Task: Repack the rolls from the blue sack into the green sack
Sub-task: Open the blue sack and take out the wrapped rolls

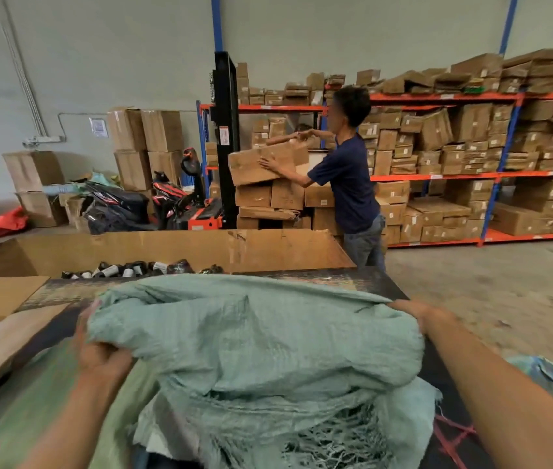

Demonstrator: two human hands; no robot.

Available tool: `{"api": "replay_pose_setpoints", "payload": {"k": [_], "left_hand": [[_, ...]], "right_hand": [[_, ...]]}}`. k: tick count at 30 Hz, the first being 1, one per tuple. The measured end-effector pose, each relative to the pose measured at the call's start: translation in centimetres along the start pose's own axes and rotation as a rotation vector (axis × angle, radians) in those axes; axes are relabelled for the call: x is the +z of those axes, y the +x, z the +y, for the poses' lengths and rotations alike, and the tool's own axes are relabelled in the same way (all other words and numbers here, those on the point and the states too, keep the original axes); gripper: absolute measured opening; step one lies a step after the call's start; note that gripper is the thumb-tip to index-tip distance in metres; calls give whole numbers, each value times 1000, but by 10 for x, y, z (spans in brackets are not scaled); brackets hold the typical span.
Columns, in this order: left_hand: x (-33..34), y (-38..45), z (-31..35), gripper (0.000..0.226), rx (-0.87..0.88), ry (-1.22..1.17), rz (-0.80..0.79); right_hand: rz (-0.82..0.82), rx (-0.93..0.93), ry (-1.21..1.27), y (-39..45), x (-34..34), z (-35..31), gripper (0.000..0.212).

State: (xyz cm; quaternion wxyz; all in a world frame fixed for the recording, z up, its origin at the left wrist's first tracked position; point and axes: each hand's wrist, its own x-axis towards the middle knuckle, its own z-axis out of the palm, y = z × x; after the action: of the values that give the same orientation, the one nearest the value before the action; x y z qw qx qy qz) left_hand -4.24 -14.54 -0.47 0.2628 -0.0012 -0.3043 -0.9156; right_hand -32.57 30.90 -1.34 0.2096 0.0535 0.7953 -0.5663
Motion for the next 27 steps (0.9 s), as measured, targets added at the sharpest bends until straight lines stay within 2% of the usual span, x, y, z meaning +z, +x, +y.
{"api": "replay_pose_setpoints", "payload": {"k": [2, 3, 5, 6, 7, 8, 9, 10, 12, 13, 15, 16, 17, 18, 20, 22, 23, 24, 26, 27], "left_hand": [[-1, 1, -24, 66, 60, -88, 38], [1, 1, -34, 69, 61, -122, 94], [23, -6, -47, 51, -34, -31, 138], [35, -10, -50, 40, -112, 67, 172], [37, -8, -52, 30, -193, 174, 203], [44, -9, -53, 25, -270, 317, 233], [41, -3, -53, 24, -298, 508, 269], [34, 4, -53, 28, -278, 706, 323], [24, 10, -53, 49, -131, 1151, 433], [24, 11, -52, 56, -16, 1384, 463], [37, 11, -53, 42, 275, 1713, 395], [47, 9, -53, 28, 406, 1803, 281], [55, 8, -55, 15, 432, 1842, 122], [69, 4, -58, 23, 303, 1907, -45], [87, -3, -68, 60, -233, 2087, -319], [93, -5, -79, 67, -621, 2336, -468], [92, -4, -83, 62, -714, 2425, -491], [87, 0, -87, 58, -774, 2473, -473], [71, 11, -98, 54, -830, 2517, -424], [63, 16, -104, 60, -828, 2511, -400]], "right_hand": [[68, -15, -168, 22, 3, 10, 52], [116, -86, -303, 30, 2, 13, 62], [346, -312, -676, 19, 13, 8, 74], [416, -459, -758, -1, 23, 2, 79], [410, -626, -731, -28, 36, -3, 77], [316, -778, -686, -33, 45, 2, 67], [127, -851, -686, -52, 55, 2, 55], [-83, -848, -699, -62, 65, 5, 46], [-365, -746, -884, -73, 78, 20, 47], [-420, -702, -972, -77, 81, 26, 52], [-407, -701, -1059, -73, 83, 40, 70], [-402, -696, -1085, -69, 84, 46, 83], [-431, -672, -1103, -66, 85, 51, 95], [-482, -639, -1125, -64, 86, 52, 105], [-628, -499, -1137, -57, 80, 47, 114], [-700, -409, -993, -53, 70, 32, 98], [-660, -424, -915, -49, 69, 25, 82], [-554, -464, -882, -44, 70, 21, 66], [-217, -493, -1016, -24, 80, 23, 45], [-97, -443, -1125, -13, 87, 29, 44]]}}
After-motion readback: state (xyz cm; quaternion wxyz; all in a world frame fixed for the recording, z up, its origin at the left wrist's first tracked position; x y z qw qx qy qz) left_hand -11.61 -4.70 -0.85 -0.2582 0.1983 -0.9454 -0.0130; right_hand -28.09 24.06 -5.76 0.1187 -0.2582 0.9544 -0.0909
